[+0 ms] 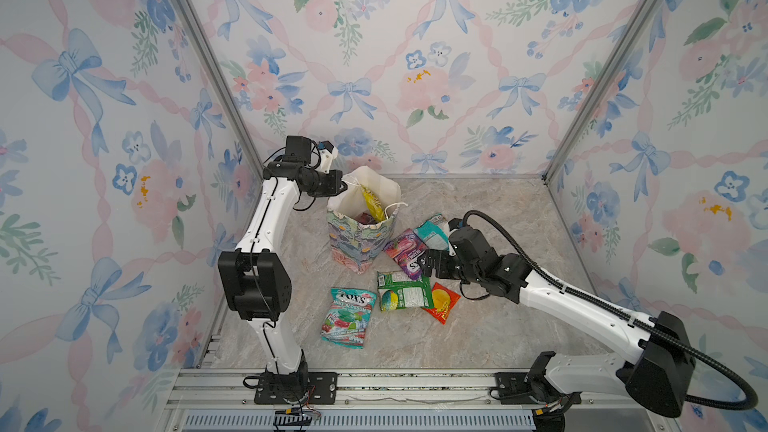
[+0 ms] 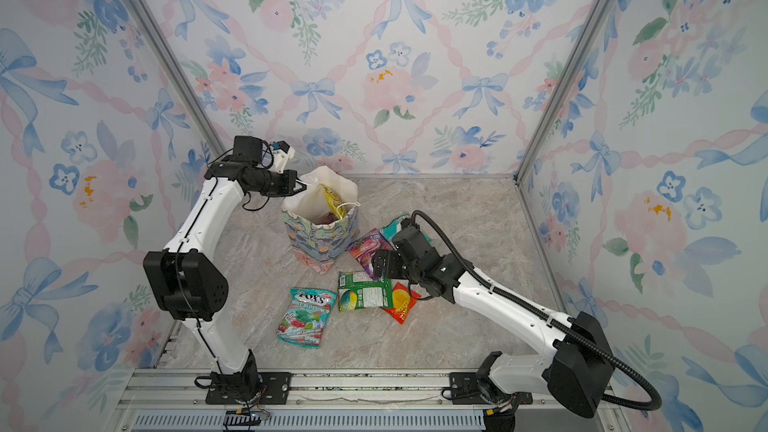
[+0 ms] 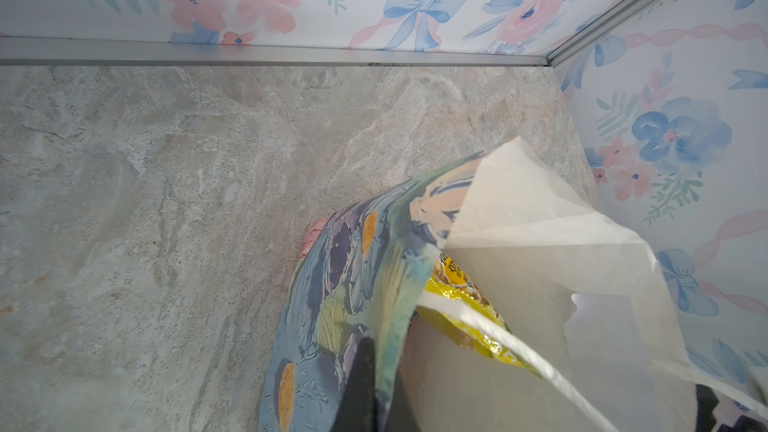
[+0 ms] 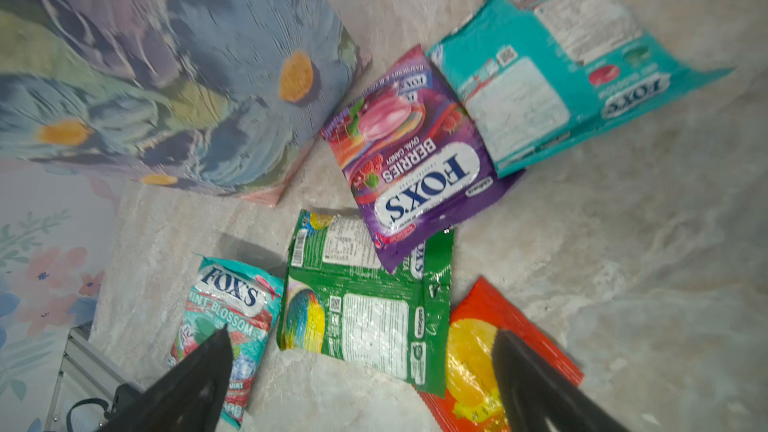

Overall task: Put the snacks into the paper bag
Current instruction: 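Withdraw the right gripper from the bag toward the mint Fox's packet, then lower the right gripper onto the mint Fox's packet and grasp it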

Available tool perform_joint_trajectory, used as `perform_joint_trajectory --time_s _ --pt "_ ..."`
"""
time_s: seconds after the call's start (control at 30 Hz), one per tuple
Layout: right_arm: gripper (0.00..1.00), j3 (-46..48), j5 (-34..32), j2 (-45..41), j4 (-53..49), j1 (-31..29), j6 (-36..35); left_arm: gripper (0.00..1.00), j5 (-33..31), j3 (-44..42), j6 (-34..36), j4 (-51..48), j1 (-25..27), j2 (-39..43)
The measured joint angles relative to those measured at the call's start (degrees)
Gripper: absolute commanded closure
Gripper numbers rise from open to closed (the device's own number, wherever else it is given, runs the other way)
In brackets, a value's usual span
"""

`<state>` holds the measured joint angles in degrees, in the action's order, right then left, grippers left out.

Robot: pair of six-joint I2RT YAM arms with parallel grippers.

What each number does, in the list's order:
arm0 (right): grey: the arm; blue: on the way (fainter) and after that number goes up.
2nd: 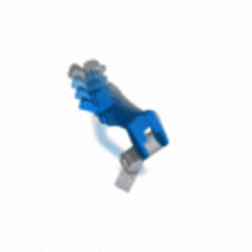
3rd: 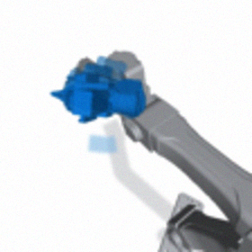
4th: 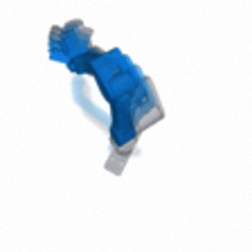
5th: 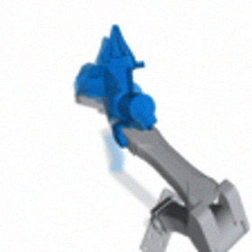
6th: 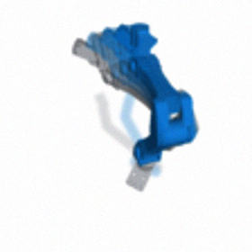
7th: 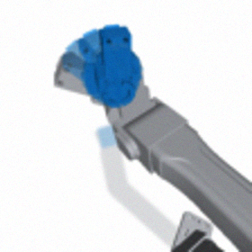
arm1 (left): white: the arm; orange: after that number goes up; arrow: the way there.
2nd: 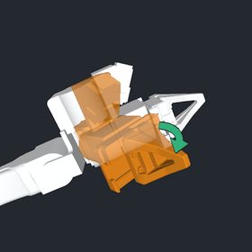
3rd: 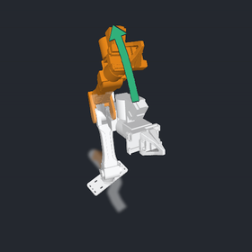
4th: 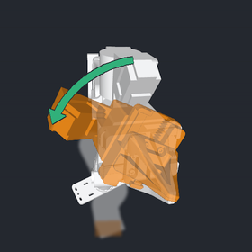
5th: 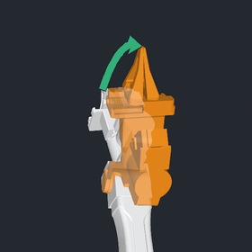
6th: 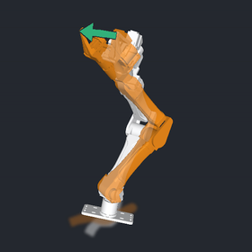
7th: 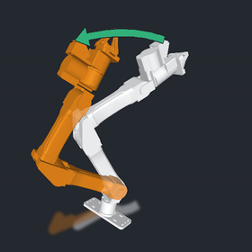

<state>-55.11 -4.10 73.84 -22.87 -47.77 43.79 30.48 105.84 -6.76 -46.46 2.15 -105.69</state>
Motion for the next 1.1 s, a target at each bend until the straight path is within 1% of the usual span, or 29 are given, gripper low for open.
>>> perform_joint_trajectory --time_s 0.13,0.33,0.5,0.67,0.87,1.1 --pt "0.06 1.6 2.3 2.0 1.3 -4.0 3.8 1.0 0.0 0.0 0.0 0.0 0.0 0.0" --pt "0.16 1.3 7.0 11.0 6.1 -7.6 7.2 1.0 0.0 0.0 0.0 0.0 0.0 0.0" --pt "0.23 -1.4 10.0 17.7 8.6 -9.6 8.9 1.0 0.1 0.0 0.0 0.0 0.0 0.0" --pt "0.33 -4.9 11.9 23.2 13.6 -11.3 11.5 1.0 0.5 0.0 0.0 0.0 0.0 0.0" --pt "0.36 -5.4 13.2 28.7 19.2 -15.1 16.1 1.0 0.5 0.0 -0.2 0.0 0.0 0.0" --pt "0.35 -5.4 14.1 30.9 22.2 -16.4 20.4 1.0 0.5 0.0 -0.7 0.0 0.0 0.0"
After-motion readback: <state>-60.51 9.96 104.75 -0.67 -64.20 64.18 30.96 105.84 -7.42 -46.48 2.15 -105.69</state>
